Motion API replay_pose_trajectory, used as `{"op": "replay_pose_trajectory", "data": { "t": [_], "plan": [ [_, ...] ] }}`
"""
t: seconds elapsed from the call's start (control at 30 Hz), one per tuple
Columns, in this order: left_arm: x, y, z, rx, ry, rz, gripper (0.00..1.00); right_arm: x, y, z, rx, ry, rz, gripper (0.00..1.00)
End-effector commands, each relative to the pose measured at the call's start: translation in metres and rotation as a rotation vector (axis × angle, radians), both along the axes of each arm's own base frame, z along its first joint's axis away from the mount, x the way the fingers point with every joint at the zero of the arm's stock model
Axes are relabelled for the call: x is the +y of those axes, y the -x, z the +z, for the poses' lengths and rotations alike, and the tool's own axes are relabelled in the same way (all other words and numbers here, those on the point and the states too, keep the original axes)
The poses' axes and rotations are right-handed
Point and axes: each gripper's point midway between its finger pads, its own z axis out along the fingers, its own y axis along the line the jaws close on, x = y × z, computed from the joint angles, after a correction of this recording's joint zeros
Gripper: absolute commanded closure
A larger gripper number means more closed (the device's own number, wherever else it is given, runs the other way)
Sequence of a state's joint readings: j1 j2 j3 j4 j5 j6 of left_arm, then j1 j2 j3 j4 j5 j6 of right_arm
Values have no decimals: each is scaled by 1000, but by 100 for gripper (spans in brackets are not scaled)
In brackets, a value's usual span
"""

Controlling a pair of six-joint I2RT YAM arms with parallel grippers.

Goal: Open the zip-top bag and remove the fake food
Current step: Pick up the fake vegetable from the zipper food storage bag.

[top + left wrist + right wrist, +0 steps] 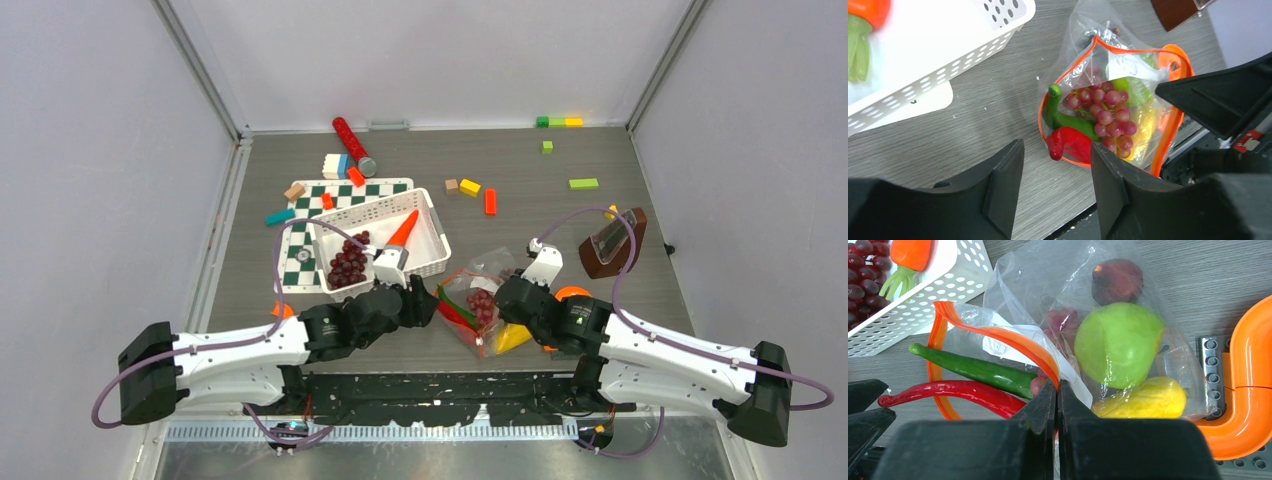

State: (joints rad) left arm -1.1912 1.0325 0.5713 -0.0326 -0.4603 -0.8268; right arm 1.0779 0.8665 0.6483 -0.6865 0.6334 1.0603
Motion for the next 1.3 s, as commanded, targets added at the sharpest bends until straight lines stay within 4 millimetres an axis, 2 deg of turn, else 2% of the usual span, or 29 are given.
{"op": "replay_pose_trajectory", "data": {
  "t": [0.0, 0.23, 0.43, 0.7, 1.0, 1.27],
  "plan": [
    [-7, -8, 28, -40, 147, 47, 44, 5, -7, 13, -35, -32, -18, 100],
    [-8, -9, 12, -2, 109, 67, 44, 6, -7, 13, -34, -39, -14, 100],
    [-13, -11, 8, 3, 94, 66, 53, 5, -6, 13, -35, -41, -14, 100],
    [-17, -11, 8, 1, 87, 51, 71, 3, -5, 13, -37, -40, -17, 100],
    [-8, -11, 17, -21, 77, 61, 85, 4, -6, 13, -36, -36, -16, 100],
    [10, -15, 44, -81, 76, 92, 92, 4, -6, 13, -37, -34, -13, 100]
  ]
}}
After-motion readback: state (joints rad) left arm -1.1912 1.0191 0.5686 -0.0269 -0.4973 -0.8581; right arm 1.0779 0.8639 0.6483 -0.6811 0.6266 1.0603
